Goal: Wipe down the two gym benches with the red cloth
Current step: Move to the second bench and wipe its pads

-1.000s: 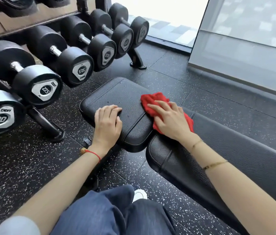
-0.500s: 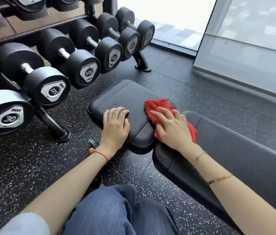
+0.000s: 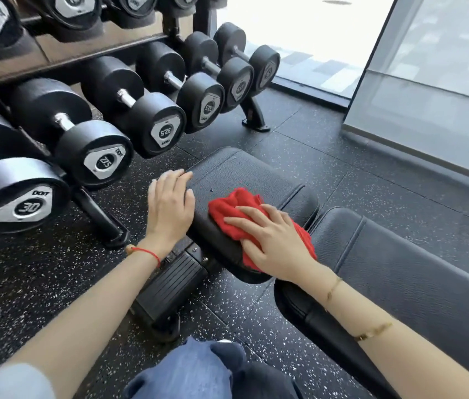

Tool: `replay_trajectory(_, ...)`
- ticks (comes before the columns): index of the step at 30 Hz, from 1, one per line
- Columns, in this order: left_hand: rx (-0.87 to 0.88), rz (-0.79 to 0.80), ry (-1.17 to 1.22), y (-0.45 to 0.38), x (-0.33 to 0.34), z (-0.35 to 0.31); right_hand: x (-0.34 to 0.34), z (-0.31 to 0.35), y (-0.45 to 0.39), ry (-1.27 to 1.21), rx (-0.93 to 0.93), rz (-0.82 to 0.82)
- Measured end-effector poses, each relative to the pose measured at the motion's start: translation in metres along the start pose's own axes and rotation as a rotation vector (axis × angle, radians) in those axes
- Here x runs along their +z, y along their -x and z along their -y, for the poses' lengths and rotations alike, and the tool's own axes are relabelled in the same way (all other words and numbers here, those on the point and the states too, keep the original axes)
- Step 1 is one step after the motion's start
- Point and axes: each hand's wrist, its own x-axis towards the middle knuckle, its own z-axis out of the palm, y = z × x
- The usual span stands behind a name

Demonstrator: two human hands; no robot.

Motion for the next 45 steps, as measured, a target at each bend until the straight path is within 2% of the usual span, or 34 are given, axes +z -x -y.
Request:
replay_trajectory(3, -0.026, 0.093, -0.038, -0.002, 0.009, 0.010, -0.002, -0.027, -0.024, 0.053, 0.171, -0.022)
replay_trajectory(7, -0.040, 0.060, 0.021, 0.001, 0.015, 0.010, -0.002, -0.047, -0.084, 0.070, 0.331, -0.020)
replay_trajectory(9, -0.049, 0.049, 0.016, 0.001, 0.015, 0.010, 0.001, -0.039, -0.106, 0.066, 0.308, -0.009)
replay_trajectory(11, -0.059, 0.050, 0.001, 0.001, 0.014, 0.010, 0.006, -0.021, -0.114, 0.059, 0.211, 0.003)
replay_trajectory(14, -0.066, 0.054, -0.024, 0.001, 0.013, 0.009, 0.011, 0.001, -0.096, 0.050, 0.036, 0.005)
replay_trajectory(16, -0.069, 0.052, -0.036, 0.001, 0.014, 0.008, 0.011, -0.003, -0.075, 0.031, -0.012, -0.002)
replay_trajectory(19, -0.069, 0.051, -0.048, 0.001, 0.015, 0.009, 0.005, -0.026, -0.064, 0.031, 0.044, -0.032)
replay_trajectory(23, -0.083, 0.054, -0.041, 0.001, 0.016, 0.008, 0.001, -0.056, -0.112, 0.055, 0.275, -0.025)
replay_trajectory(25, -0.092, 0.057, -0.049, 0.001, 0.016, 0.007, 0.002, -0.054, -0.138, 0.025, 0.334, 0.003)
replay_trajectory(29, -0.095, 0.071, -0.083, 0.001, 0.016, 0.008, 0.010, -0.018, -0.140, 0.043, 0.183, 0.023)
replay_trajectory(32, -0.100, 0.094, -0.093, 0.001, 0.015, 0.008, 0.011, 0.000, -0.102, 0.043, -0.011, 0.026)
replay_trajectory(34, -0.095, 0.106, -0.094, 0.001, 0.014, 0.007, 0.008, -0.005, -0.075, 0.027, -0.058, 0.043)
replay_trajectory(36, -0.091, 0.111, -0.097, 0.002, 0.012, 0.006, 0.003, -0.020, -0.064, 0.042, -0.017, 0.034)
replay_trajectory(41, -0.076, 0.057, -0.026, 0.007, 0.005, -0.006, -0.005, -0.029, -0.080, 0.096, 0.246, 0.023)
replay_trajectory(45, -0.013, 0.007, 0.032, 0.013, 0.004, -0.023, -0.003, -0.003, -0.040, 0.112, 0.126, 0.072)
